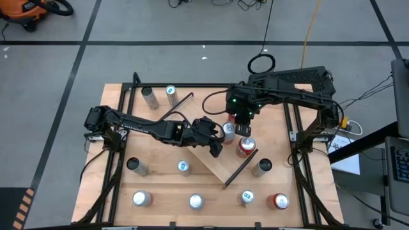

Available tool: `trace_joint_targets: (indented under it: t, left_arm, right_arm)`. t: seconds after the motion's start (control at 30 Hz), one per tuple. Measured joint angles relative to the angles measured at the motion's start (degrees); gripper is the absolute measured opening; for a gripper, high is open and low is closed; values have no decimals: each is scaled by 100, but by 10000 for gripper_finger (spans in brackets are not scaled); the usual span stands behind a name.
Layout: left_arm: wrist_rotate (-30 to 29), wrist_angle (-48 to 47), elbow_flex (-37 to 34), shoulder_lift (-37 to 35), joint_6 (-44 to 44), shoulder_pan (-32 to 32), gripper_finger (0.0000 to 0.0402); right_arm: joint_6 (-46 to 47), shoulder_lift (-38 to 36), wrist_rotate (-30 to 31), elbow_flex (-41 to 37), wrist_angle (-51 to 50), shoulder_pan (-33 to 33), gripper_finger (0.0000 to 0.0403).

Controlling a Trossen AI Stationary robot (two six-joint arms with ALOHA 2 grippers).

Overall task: Place canned beverage on shelf
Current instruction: Put the top pink white soda can on the shelf

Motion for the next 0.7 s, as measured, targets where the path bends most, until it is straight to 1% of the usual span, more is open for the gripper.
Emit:
trace_joint_targets:
  t: [0.7]
  left_arm:
    - [122,5,0,-2,7,8,241]
  right_arm:
    - [-119,-10,8,0,-67,-79,67]
